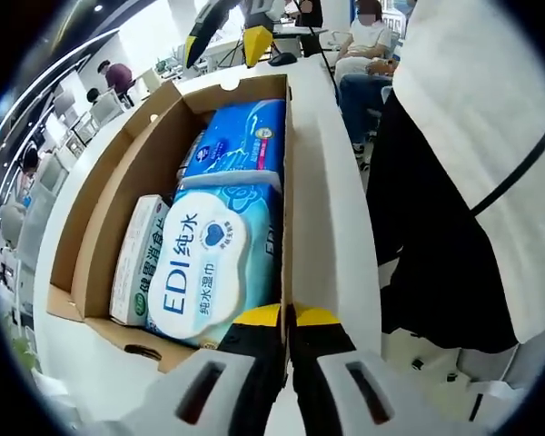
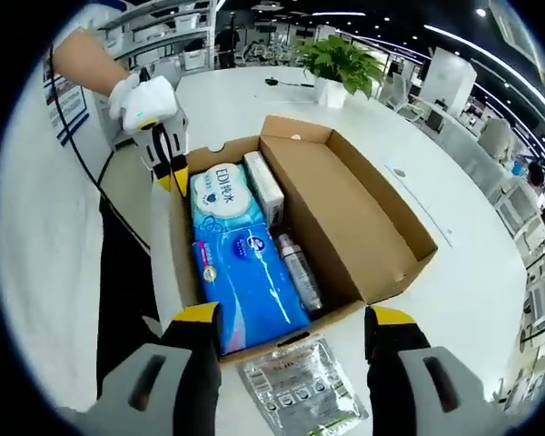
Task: Operate the shoe box by opening the lid, removing the specified soft item, and placing it in the target area until the item is outside and the box remains undamaged.
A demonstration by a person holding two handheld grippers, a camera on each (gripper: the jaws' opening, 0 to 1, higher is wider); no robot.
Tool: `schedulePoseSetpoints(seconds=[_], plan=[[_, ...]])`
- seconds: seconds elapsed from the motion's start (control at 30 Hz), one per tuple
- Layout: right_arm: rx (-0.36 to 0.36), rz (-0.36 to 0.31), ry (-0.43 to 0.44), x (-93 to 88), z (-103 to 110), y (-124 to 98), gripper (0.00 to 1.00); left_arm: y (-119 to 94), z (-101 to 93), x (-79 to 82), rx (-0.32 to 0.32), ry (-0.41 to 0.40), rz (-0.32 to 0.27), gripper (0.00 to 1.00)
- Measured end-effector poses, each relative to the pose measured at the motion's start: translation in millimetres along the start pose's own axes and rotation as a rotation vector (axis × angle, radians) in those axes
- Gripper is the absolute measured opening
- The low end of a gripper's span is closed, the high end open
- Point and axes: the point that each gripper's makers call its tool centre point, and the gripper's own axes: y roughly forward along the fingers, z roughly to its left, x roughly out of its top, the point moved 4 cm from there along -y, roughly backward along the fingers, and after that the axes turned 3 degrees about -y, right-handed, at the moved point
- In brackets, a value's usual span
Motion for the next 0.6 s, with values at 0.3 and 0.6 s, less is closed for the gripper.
schedulePoseSetpoints(seconds=[0.3,0.6], plan=[[0.072,0.014,-0.041,4.8,11.8,13.7,0.6,3.2,1.9,-1.5,0.0,-0.023,0.024,0.02],[0.115,0.081,-0.107,1.5,15.2,41.0,0.58,3.9,0.2,-4.2,0.01,0.013,0.012,0.02]])
